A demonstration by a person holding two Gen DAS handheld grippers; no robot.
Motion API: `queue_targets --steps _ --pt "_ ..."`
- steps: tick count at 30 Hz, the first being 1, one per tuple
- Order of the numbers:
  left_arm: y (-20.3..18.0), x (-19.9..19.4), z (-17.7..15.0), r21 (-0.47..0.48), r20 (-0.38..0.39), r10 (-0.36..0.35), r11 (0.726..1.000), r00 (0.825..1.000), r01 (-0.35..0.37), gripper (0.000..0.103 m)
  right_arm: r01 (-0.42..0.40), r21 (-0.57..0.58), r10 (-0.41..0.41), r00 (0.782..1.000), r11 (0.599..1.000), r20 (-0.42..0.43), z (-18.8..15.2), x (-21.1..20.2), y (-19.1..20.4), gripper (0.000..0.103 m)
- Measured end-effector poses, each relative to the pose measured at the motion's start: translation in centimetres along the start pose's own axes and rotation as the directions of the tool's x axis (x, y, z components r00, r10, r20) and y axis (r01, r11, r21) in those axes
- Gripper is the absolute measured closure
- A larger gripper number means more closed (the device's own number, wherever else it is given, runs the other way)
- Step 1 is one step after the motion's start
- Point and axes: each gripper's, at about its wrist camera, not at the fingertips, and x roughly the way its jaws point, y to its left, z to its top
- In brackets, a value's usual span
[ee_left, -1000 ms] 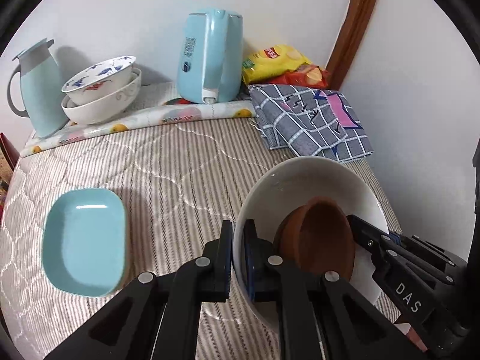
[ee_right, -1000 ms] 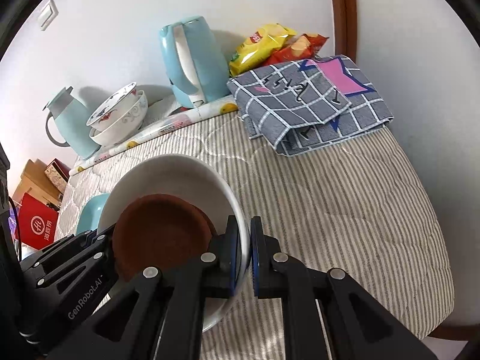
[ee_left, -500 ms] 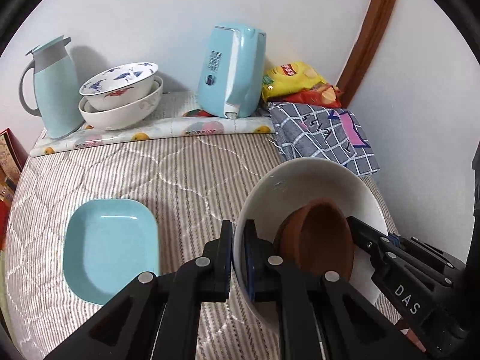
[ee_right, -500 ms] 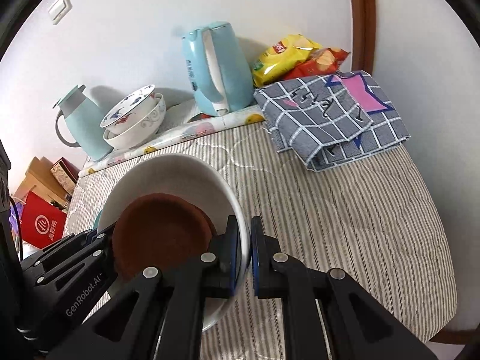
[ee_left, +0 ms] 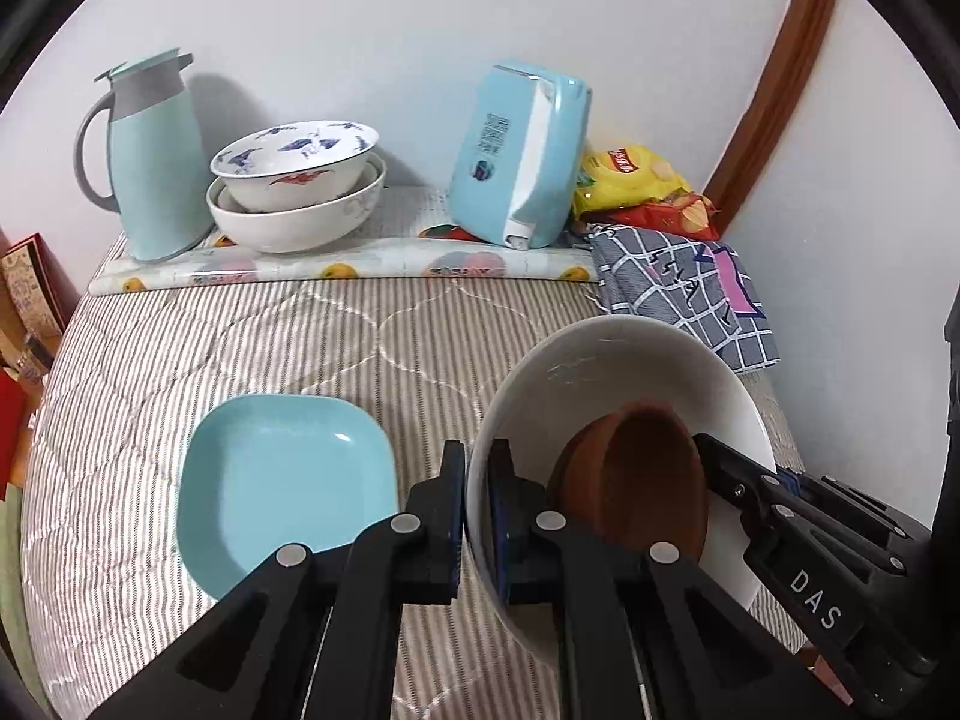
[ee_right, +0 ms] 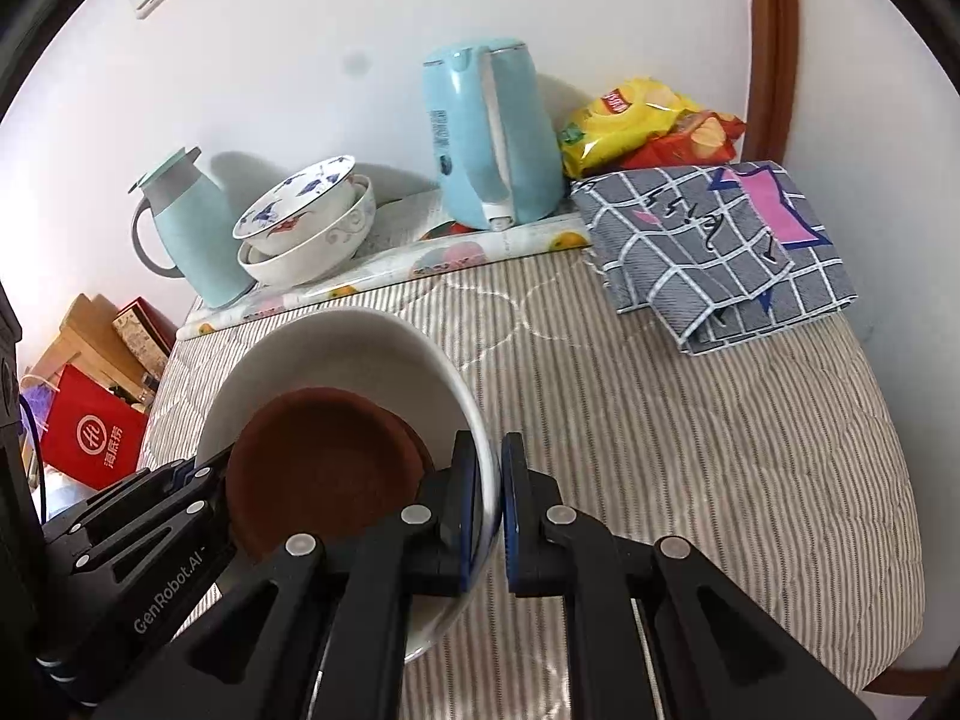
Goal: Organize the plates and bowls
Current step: 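Lift the white bowl with both tools and carry it over the plate stack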
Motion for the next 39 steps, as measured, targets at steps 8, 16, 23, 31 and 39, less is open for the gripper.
queue_targets --steps 8,16,23,31,39 --pt "2.3 -0.5 0.0 -0.012 0.008 0.0 1.0 1.0 0.0 0.095 -0.012 -0.021 0.011 1.0 1.0 -0.003 -0.2 0.5 2.4 0.095" --pt "5.0 -0.6 -0.1 -0.043 0.008 0.017 0.999 1.0 -0.017 0.095 -0.027 -0.05 0.026 1.0 0.998 -0.016 -0.2 1.4 4.7 0.095" --pt "7.3 -0.8 -0.3 -0.073 0.004 0.042 0.996 0.999 -0.042 0.095 -0.05 -0.081 0.047 0.998 0.996 -0.034 -0.3 2.4 7.0 0.095" --pt "9.4 -1.0 -0.5 -0.096 0.003 0.064 0.993 0.998 -0.063 0.095 -0.068 -0.109 0.063 0.997 0.992 -0.047 -0.6 3.3 9.0 0.095" --pt "10.9 -0.6 -0.7 -0.124 -0.008 0.072 0.99 0.997 -0.073 0.095 -0.082 -0.12 0.075 0.995 0.989 -0.062 -0.8 4.4 10.3 0.095"
